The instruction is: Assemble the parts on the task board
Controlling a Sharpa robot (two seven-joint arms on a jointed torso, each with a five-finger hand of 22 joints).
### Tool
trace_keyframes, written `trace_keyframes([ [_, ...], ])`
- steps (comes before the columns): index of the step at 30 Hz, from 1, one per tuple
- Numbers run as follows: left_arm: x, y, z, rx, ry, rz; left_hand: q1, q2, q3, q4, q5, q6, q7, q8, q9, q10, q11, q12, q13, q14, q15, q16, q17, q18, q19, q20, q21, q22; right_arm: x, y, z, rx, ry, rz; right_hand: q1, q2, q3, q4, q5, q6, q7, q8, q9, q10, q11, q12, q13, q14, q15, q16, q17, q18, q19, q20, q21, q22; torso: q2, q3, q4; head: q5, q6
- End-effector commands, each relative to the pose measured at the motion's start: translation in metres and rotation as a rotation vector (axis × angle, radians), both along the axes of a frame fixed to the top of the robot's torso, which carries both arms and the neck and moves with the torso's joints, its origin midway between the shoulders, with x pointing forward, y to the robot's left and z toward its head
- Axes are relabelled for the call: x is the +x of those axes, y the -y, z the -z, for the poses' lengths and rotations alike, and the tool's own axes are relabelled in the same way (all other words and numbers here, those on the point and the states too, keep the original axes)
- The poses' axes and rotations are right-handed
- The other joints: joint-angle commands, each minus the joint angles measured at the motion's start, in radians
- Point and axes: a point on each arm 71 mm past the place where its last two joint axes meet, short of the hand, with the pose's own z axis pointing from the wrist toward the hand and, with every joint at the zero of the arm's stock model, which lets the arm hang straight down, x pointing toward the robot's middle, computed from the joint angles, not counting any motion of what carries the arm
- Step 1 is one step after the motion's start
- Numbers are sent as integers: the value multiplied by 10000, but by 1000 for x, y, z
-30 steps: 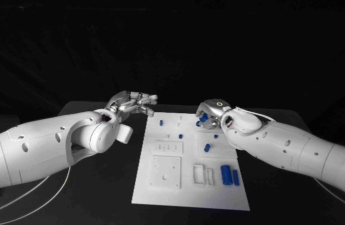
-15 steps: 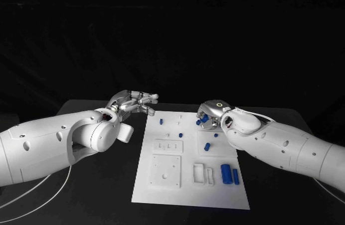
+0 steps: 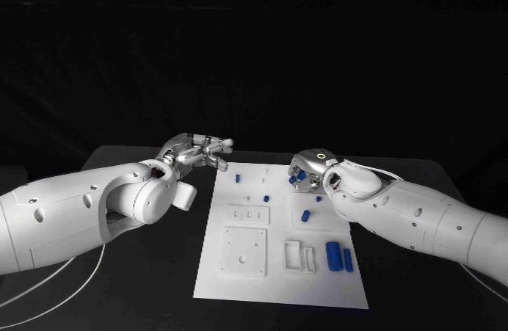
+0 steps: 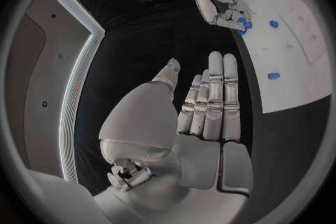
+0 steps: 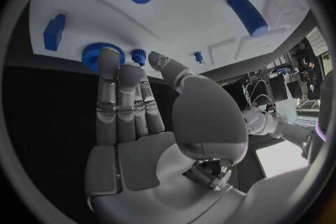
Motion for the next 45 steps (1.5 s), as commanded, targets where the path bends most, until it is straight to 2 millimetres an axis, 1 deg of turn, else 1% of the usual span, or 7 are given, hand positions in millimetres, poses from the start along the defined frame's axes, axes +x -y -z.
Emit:
trace_keyframes([
  [1,0,3,-1,-118,28,187,-51,-59,38,23,21,-79,3,-3,11,-80,-12,11,10,-34,-3,27,10,-3,-36,2,27,9,0,-1,2,-213,-70,-46,-66,10,70,27,-8,82,-10,-4,7,63,5,12,-4,42,-16,40,13,87,65,-16,-44,31,13,-8,1,30,-14],
  [5,0,3,-1,-124,18,204,-51,-59,38,23,21,-79,3,-3,11,-80,-12,11,10,-34,-3,27,10,-3,-36,2,27,9,0,-1,3,-243,-117,-20,-76,20,112,56,-24,94,-13,0,8,78,0,14,-3,39,-20,37,21,81,88,-20,-128,147,27,-16,-16,41,-27],
  [18,0,4,-1,-131,-7,213,-50,-44,42,35,22,-86,-3,-3,11,-94,-12,9,9,-43,-7,95,8,7,-44,0,107,-32,0,-1,4,-289,-196,-8,-48,164,478,123,-214,371,-80,-5,25,416,-100,13,-1,49,-89,49,59,-15,159,-87,-87,630,31,-26,-9,16,-64],
  [23,1,4,-1,-136,-12,213,-50,-40,42,36,25,-86,-6,-1,12,-94,-13,10,9,-26,-13,112,13,11,-28,-5,126,-32,0,-2,4,-310,-233,-11,-64,173,457,149,-214,417,-97,3,27,458,-119,14,2,49,-93,36,72,-28,181,-91,-155,819,41,-35,3,15,-74],
  [37,1,4,-1,-132,-15,194,-45,-44,40,33,26,-94,-8,-4,11,-98,-14,10,9,-45,-11,125,14,8,-45,-5,142,-44,0,-3,5,-375,-361,19,-91,224,254,189,-271,543,-138,0,30,587,-168,15,3,62,-122,1,77,-100,258,-122,-168,1203,49,-42,-10,34,-103],
  [43,1,3,-1,-130,-15,191,-45,-44,40,33,26,-94,-8,-4,11,-98,-14,10,9,-45,-11,125,14,8,-45,-5,142,-44,0,-3,5,-394,-367,40,109,378,271,82,-303,798,-195,19,82,917,-269,25,28,54,-198,-3,89,-152,303,-177,-23,1402,49,-43,-14,31,-102],
  [45,1,3,-1,-129,-15,186,-45,-44,40,33,26,-94,-8,-4,11,-98,-14,10,9,-45,-11,125,14,8,-45,-5,142,-44,0,-3,5,-386,-299,66,305,505,337,-35,-517,992,-234,41,129,1155,-339,30,52,36,-273,-4,103,-194,311,-239,100,1509,49,-45,-16,32,-100],
])
